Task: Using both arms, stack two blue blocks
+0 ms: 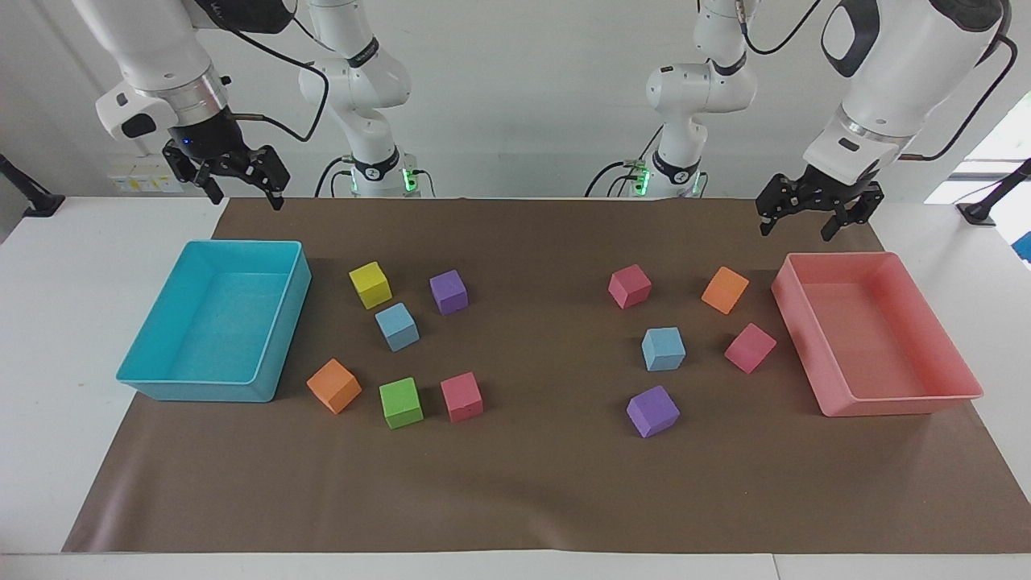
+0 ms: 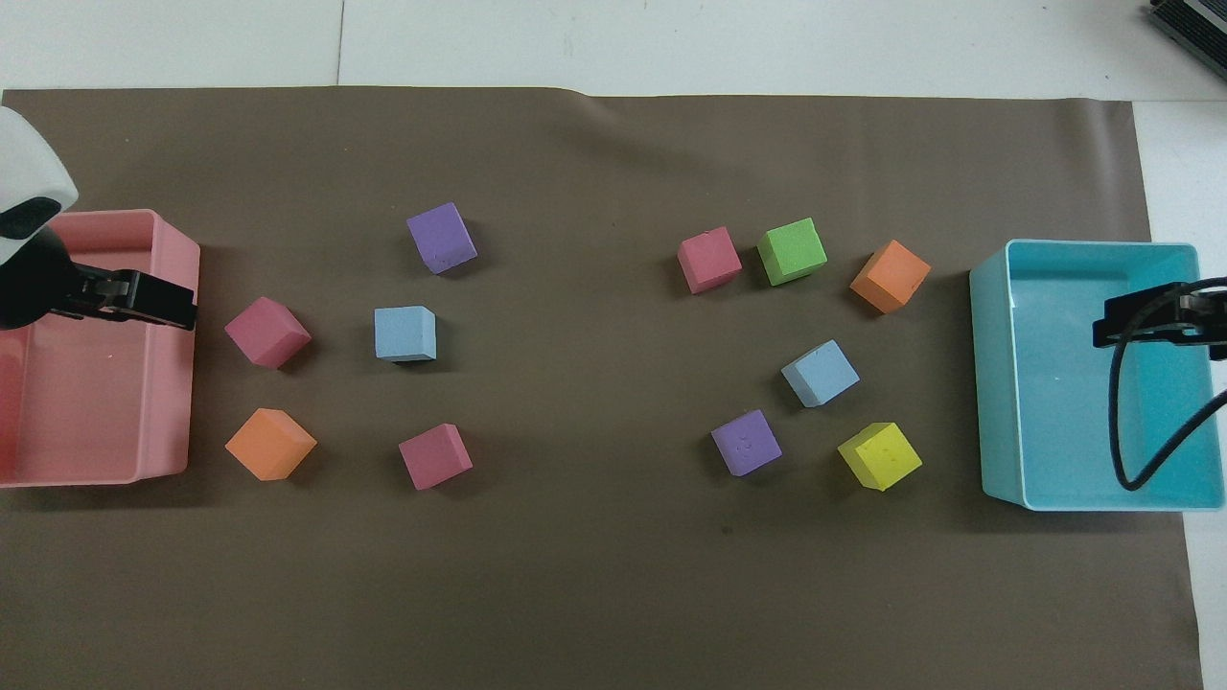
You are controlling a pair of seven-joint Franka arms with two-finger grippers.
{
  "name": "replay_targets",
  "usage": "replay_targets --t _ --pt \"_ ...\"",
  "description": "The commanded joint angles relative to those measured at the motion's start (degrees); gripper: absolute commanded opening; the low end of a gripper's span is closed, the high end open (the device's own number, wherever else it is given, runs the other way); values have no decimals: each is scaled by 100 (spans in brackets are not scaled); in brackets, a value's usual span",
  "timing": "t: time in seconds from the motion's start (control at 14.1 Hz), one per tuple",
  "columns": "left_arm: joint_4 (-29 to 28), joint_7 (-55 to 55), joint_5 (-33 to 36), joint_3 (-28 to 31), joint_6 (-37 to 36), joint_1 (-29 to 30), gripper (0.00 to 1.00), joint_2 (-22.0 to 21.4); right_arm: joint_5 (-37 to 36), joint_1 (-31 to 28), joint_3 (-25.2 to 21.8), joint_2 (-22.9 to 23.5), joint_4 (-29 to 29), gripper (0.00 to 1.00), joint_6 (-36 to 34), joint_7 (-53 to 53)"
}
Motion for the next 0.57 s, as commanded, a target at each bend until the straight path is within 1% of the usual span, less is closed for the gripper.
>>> replay_targets --t 0.0,0.21,0.36,0.5 --pt "93 -37 61 -20 -57 37 100 8 70 -54 13 -6 3 100 35 -65" --pt "93 -55 61 -20 -66 45 100 8 70 -89 13 -6 -15 100 44 -48" --pt "93 -29 61 -11 -66 45 100 8 62 -116 13 -119 -199 100 79 -83" --pt "93 -46 61 -11 -66 54 100 8 35 -124 5 -137 -235 100 96 -100"
